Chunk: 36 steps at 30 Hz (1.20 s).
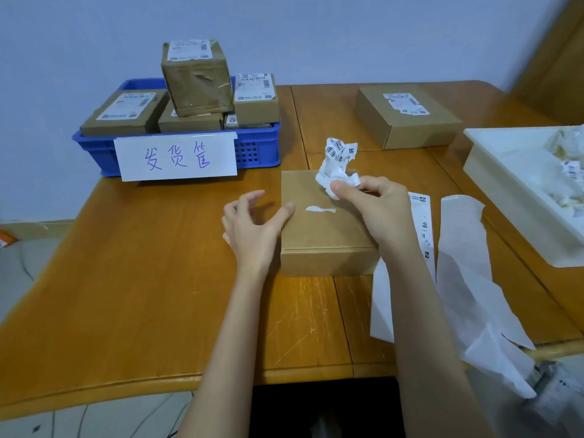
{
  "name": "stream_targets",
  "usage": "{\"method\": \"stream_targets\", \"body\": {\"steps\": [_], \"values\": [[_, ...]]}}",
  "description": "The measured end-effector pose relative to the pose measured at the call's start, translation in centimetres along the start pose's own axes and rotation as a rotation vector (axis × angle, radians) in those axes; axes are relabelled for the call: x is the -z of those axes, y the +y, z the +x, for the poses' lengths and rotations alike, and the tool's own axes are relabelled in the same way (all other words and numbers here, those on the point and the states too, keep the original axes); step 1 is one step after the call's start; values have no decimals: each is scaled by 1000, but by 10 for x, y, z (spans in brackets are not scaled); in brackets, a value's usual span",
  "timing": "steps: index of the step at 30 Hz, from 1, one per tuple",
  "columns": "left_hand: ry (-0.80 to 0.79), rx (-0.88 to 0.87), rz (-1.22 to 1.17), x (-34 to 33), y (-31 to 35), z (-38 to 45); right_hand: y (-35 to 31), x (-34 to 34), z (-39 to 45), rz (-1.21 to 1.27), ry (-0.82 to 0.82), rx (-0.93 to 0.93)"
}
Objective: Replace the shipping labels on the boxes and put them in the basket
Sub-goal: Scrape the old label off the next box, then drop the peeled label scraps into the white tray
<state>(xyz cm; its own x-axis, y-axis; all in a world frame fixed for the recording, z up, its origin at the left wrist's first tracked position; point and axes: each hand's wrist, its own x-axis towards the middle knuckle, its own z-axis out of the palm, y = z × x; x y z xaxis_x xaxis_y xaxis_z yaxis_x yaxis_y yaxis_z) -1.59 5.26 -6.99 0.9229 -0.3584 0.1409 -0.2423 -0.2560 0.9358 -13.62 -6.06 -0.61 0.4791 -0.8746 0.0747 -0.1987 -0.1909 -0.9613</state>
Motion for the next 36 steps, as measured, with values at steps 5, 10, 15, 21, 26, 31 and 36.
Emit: {"method": "stream_targets", "body": {"steps": [5,10,15,21,26,31,36], "values": [[80,-175,-101,3,40,-3,-1,2,-1,-79,-15,106],[-128,-178,-19,-7,71,-10,-4,14,0,-108,-57,104],[-259,-240,-111,-44,113,-30,-19,64,14,-89,-25,96],[-568,-198,-100,-148,171,-59,0,164,27,-109,241,43],[-856,42,-57,-229,186,-90,27,246,36,-138,468,-55],[-896,12,33,-264,180,-112,49,306,48,-229,676,-156],[-937,95,52,-272,176,-114,63,303,76,-167,571,-80]]}}
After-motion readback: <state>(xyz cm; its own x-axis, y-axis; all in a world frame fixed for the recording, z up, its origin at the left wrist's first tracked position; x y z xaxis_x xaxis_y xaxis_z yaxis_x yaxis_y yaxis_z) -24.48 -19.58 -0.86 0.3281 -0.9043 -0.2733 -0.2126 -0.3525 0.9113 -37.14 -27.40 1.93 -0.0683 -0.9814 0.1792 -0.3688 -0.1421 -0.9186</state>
